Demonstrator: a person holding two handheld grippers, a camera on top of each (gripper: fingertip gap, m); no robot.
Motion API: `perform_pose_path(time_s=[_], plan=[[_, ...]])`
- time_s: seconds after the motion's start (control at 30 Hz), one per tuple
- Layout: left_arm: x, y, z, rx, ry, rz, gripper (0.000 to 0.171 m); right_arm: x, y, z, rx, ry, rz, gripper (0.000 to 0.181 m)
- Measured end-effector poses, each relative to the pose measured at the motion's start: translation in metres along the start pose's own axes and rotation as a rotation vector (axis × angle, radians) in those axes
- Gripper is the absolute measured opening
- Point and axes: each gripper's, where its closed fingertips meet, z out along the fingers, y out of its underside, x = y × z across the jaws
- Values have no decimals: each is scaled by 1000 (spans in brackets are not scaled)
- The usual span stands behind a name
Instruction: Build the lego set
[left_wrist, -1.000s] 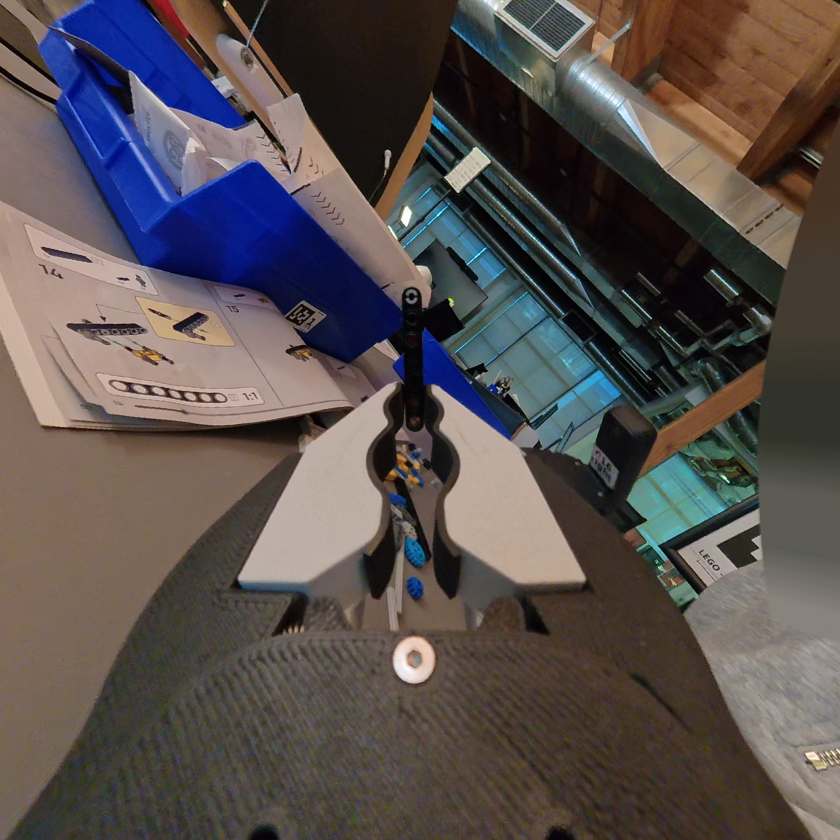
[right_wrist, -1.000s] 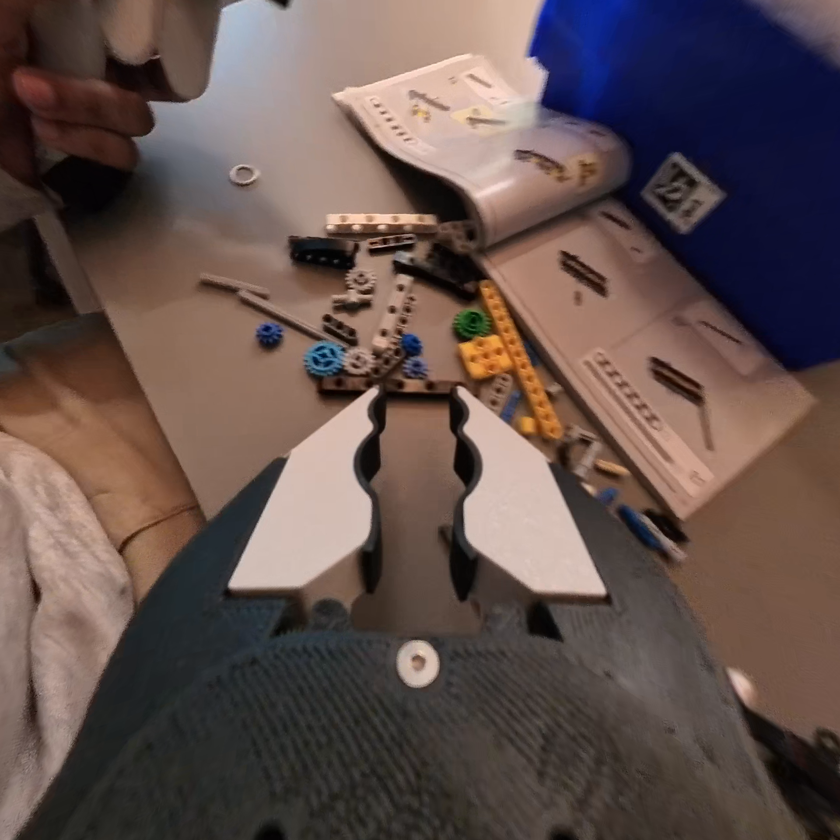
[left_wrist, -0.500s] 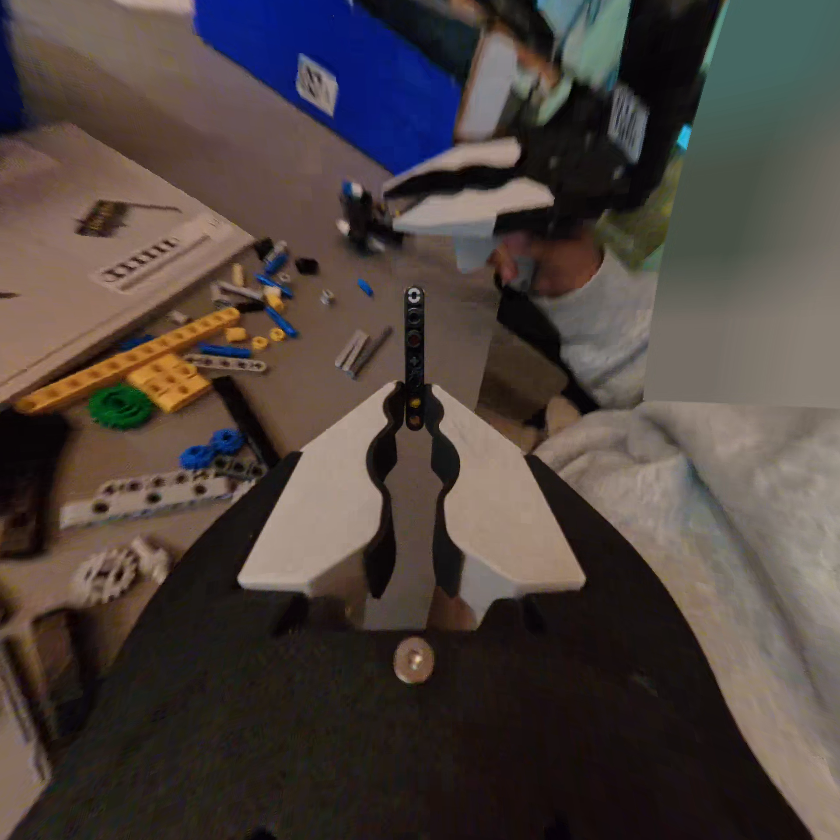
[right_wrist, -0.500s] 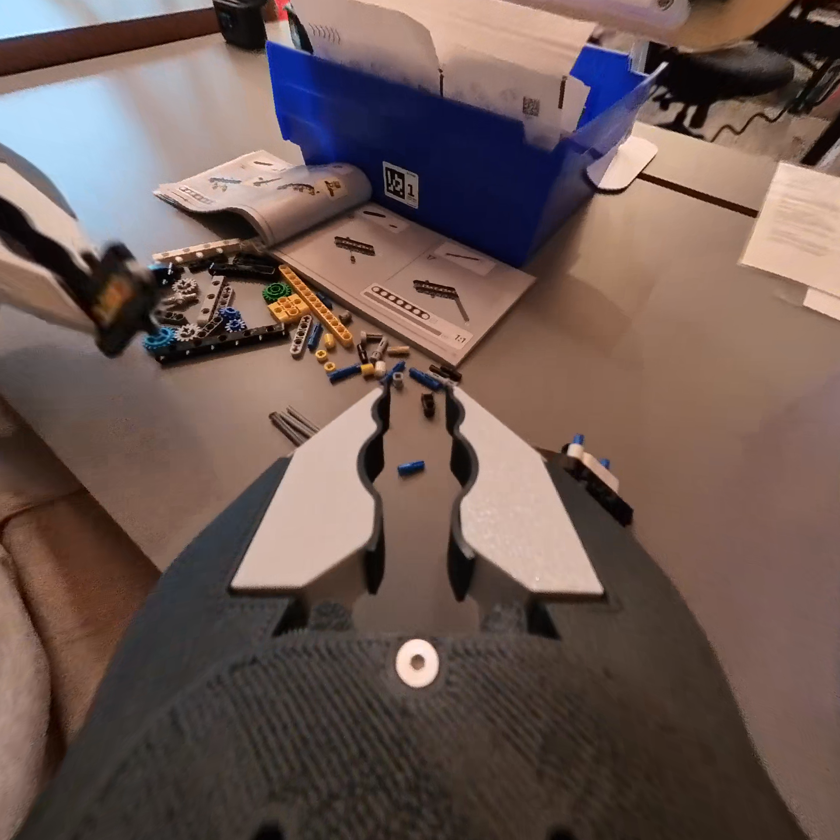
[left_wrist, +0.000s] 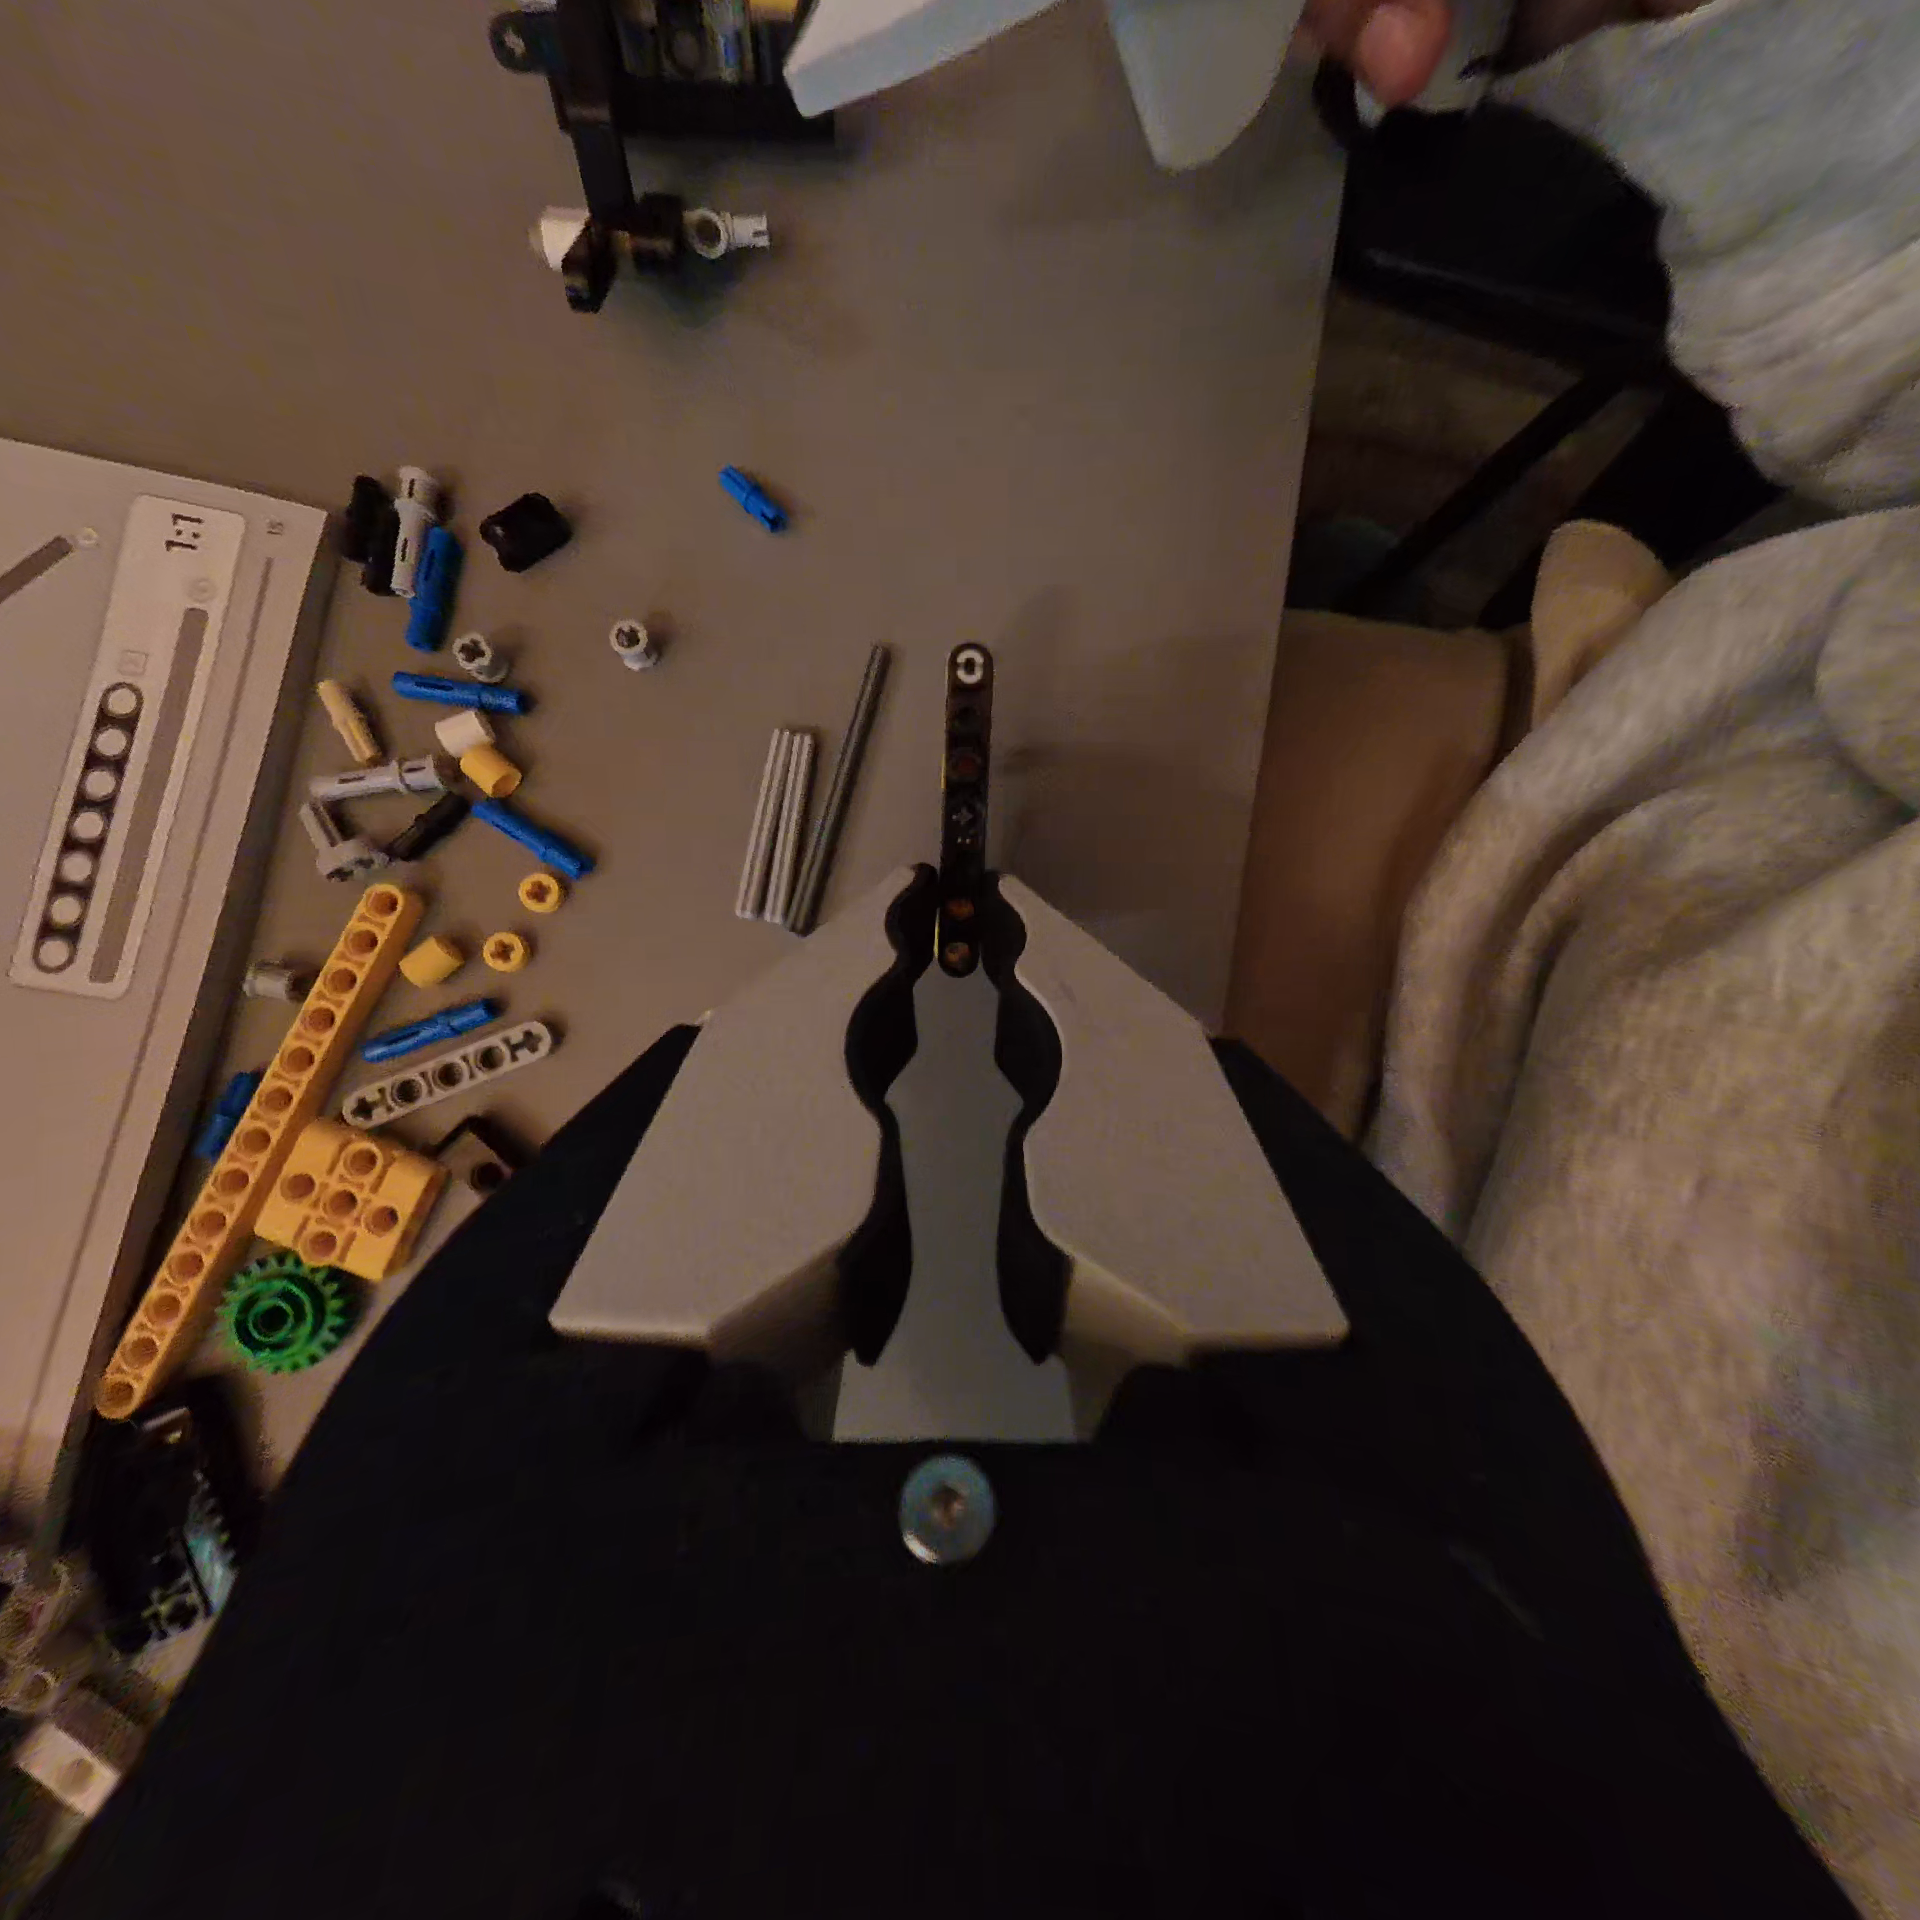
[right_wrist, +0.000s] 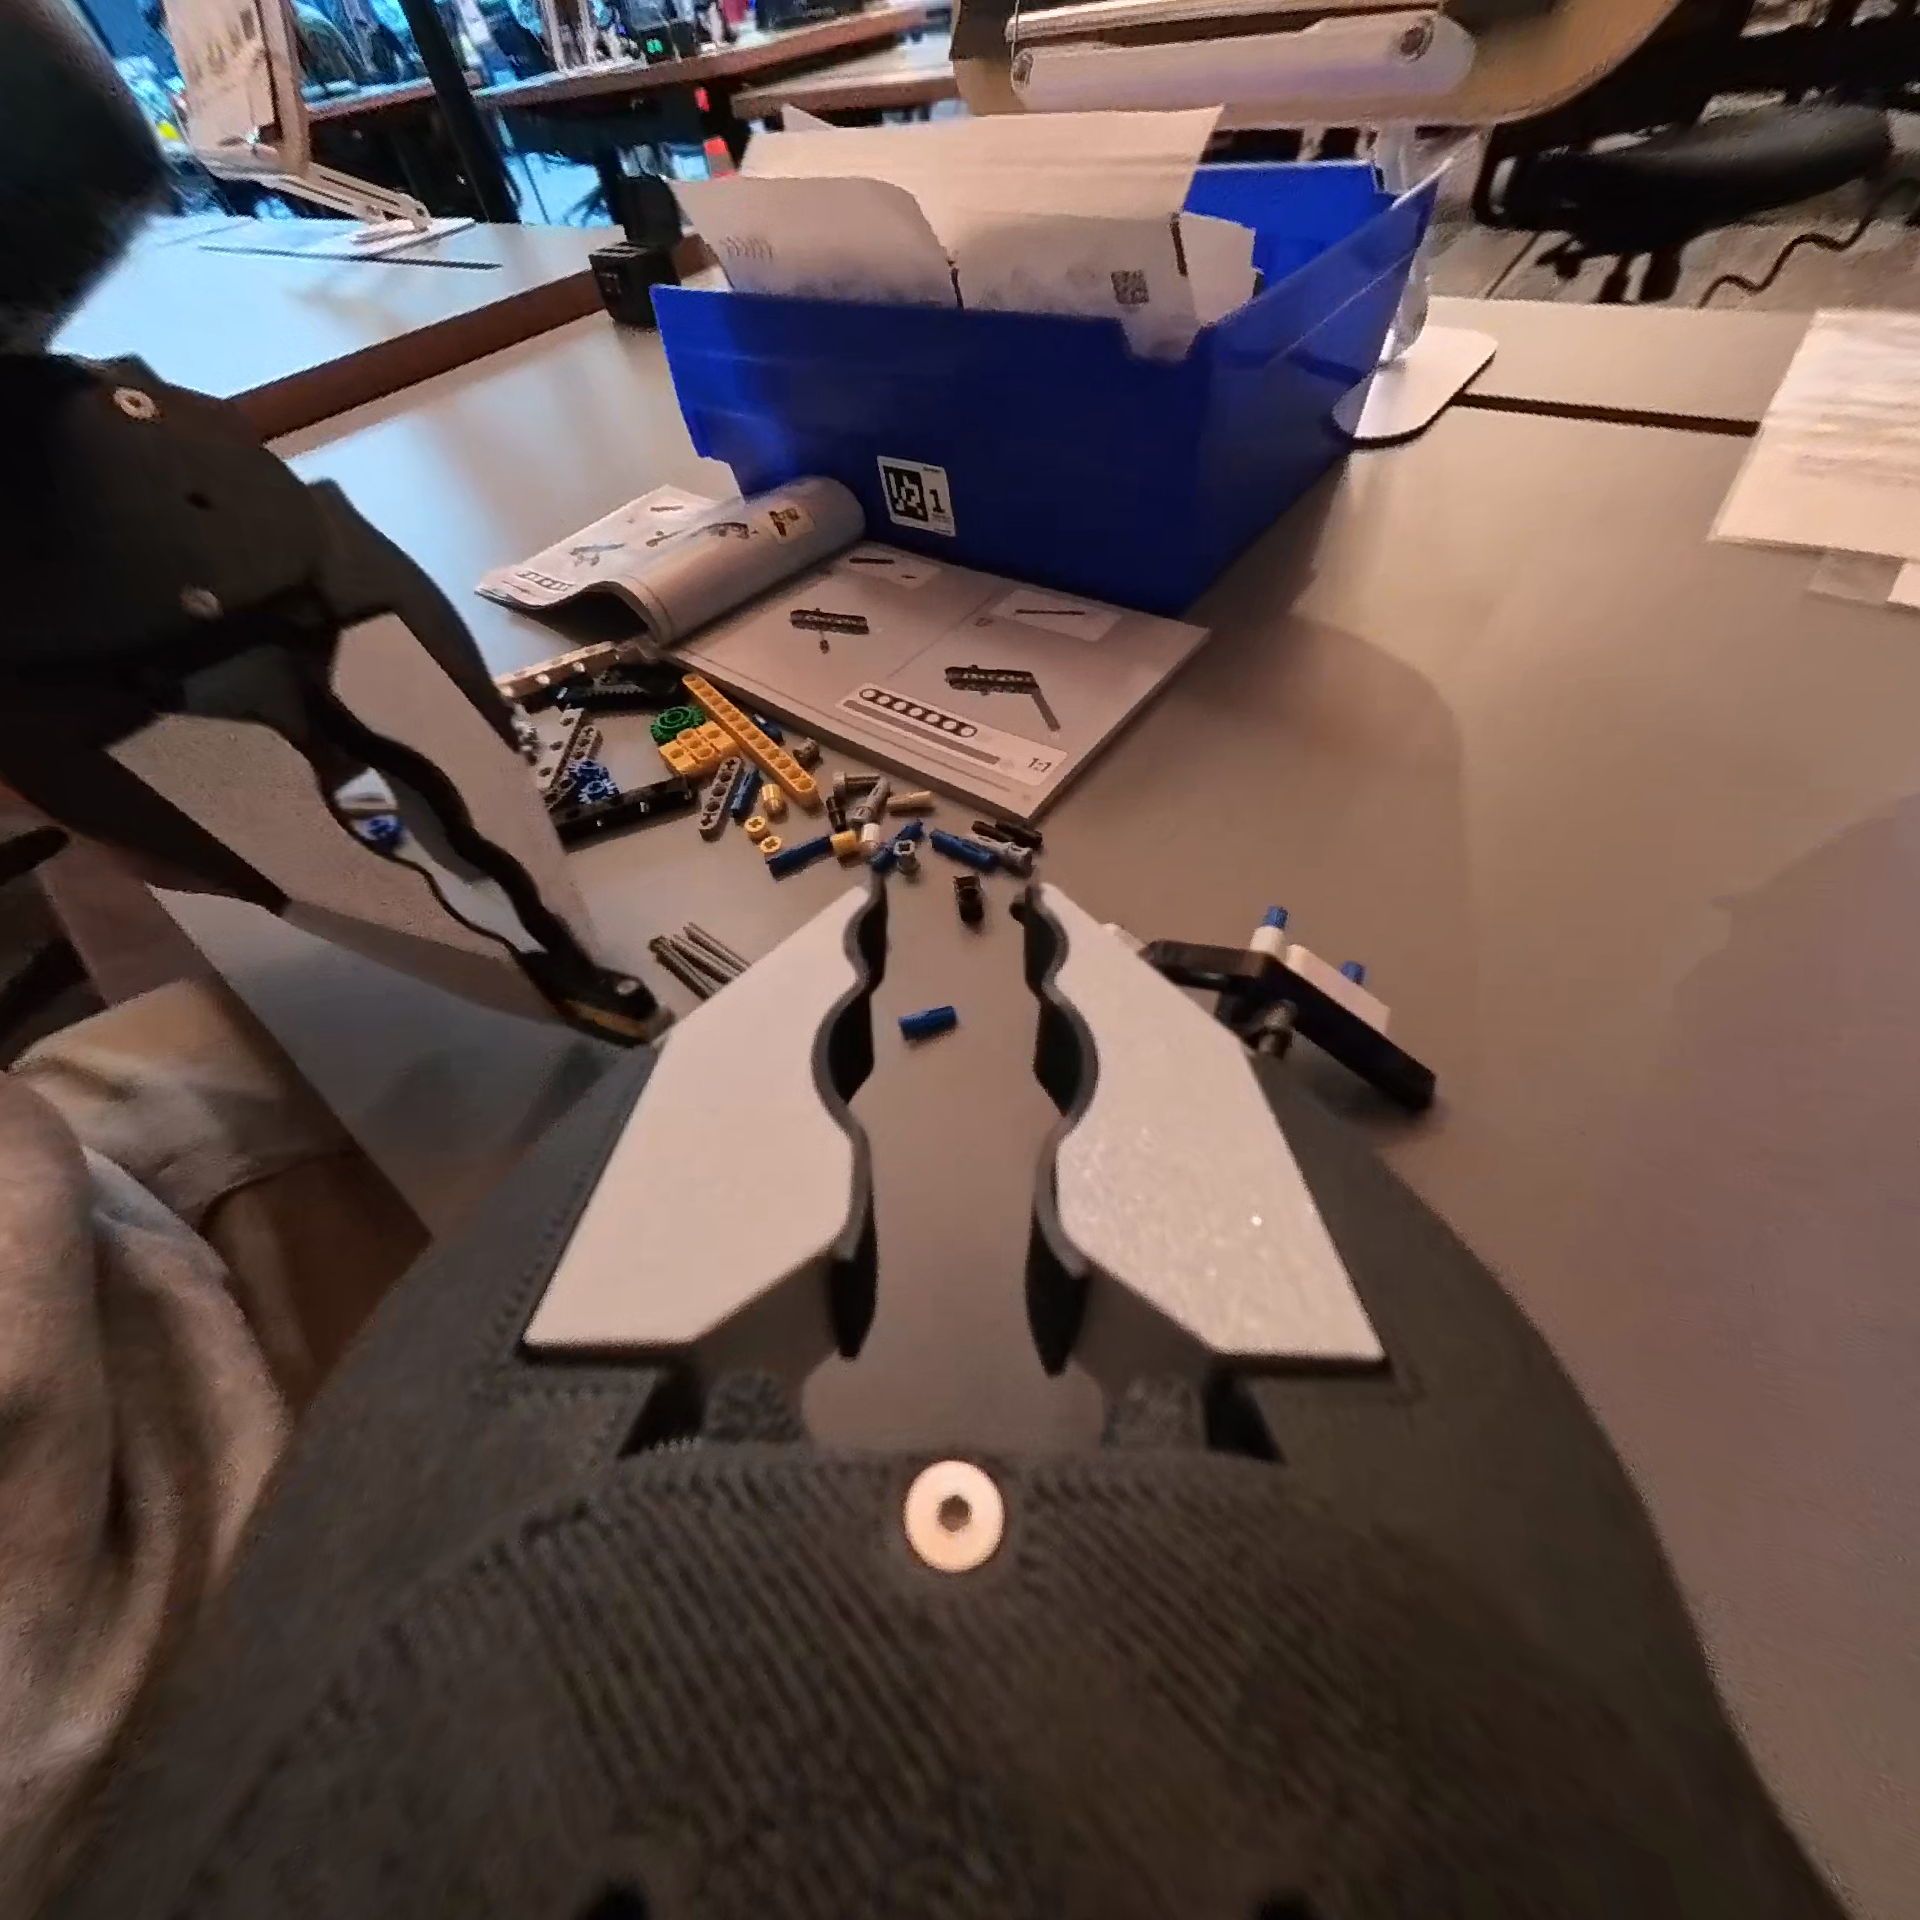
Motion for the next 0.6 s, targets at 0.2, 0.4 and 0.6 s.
perform_pose_path(time_s=[0.2, 0.4, 0.6], plan=[[-4, 2, 5, -71, 27, 35, 9, 0, 1, 1, 15, -43, 66, 26], [-8, 3, 3, -110, 73, 65, 9, 0, 0, 1, 24, -43, 78, 26], [-10, 2, 2, -91, 164, 39, 9, 1, 1, 2, 20, -44, 84, 26]])
